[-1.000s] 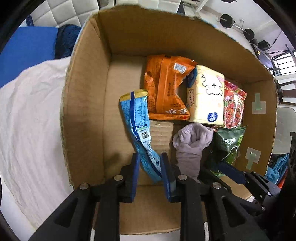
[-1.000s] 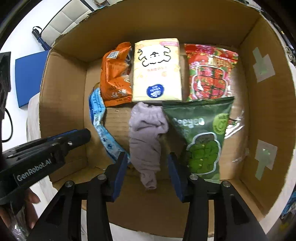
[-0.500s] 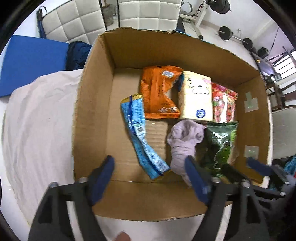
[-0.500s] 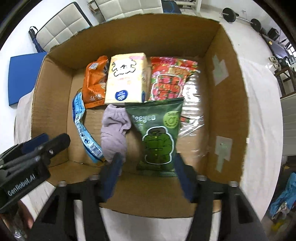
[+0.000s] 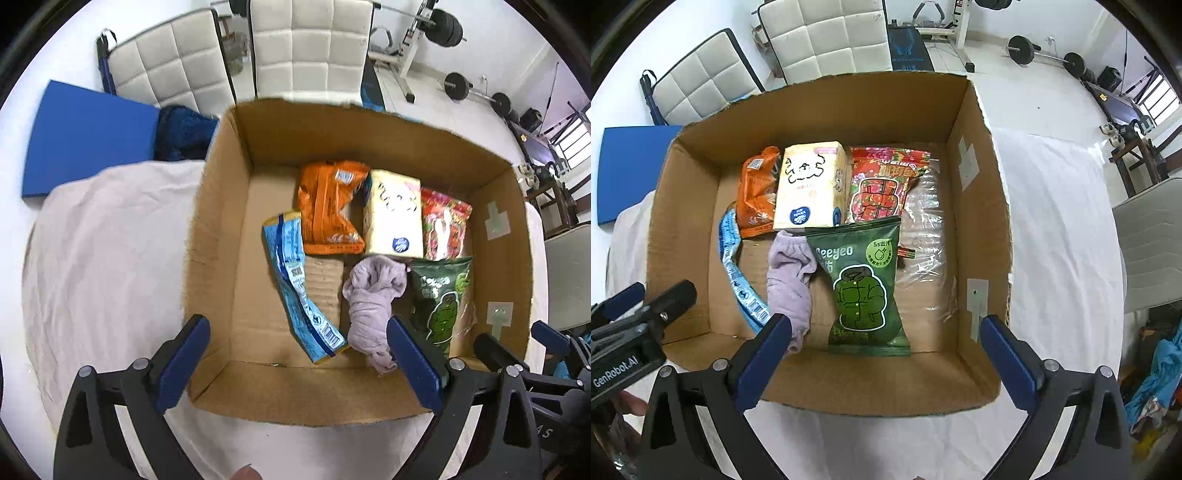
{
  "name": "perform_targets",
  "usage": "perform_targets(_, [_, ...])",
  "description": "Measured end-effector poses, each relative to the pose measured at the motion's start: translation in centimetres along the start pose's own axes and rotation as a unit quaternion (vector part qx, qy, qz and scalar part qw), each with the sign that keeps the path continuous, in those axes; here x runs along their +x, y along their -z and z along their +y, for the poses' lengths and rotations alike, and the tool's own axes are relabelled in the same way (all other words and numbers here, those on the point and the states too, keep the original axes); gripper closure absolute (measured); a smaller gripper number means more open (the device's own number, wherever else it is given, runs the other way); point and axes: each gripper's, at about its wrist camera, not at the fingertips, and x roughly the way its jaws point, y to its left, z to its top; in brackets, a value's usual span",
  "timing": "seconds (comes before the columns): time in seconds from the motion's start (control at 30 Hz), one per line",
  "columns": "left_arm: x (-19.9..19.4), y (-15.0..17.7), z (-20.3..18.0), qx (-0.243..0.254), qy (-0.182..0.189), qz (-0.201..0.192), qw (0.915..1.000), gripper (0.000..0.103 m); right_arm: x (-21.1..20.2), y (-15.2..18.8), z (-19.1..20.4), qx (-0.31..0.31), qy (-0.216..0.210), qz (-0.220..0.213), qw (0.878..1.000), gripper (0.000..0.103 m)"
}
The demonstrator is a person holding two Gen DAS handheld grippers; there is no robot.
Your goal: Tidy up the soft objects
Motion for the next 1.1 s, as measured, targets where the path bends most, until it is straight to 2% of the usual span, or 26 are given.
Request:
perform_targets(0.17, [-4.1,0.7,-0.5,0.006,0.010,-0.040,0.9991,0.004,-2.2,1.0,-0.3,-0.001,-0.002,-0.014,1.000,0.000])
perform_targets(0.2, [-5.4,1.0,-0.7,0.008,0.015,-0.053,0.9984,0.000,-2.7,1.2,-0.5,-0.001,-0.001,-0.018,1.000,0.000])
perform_targets(0.3, [-8.5,2.3,-1.1,0.015,0.018,-0.080,0.9965,0.000,-5.2,2.3,-1.0,-0.001,-0.005,-0.040,0.999,0.000])
perform_targets(0.5, [-14.8,5.9,-2.4,0.035,-0.009,-0.125,0.9915,0.000,-11.2,6.1,-2.9,0.004,-0.016,-0.078,0.997,0.000])
perform_targets(0.77, [-23.0,11.8,-3.5,0.034,0.003,-0.155,0.9873,0.000,-21.2,12.6,-5.4,0.004,-0.027,-0.128,0.991,0.000])
perform_targets(0.97, [-27.4,14.3,-3.2,0.014,0.018,-0.167,0.9857,0.000,-27.8,16.7,-6.0,-0.007,-0.029,-0.162,0.986,0.000])
perform_targets(1.1, [-29.3,15.3,-3.2,0.008,0.006,-0.180,0.9837,0.000,-30.7,18.7,-6.0,-0.010,-0.041,-0.171,0.984,0.000])
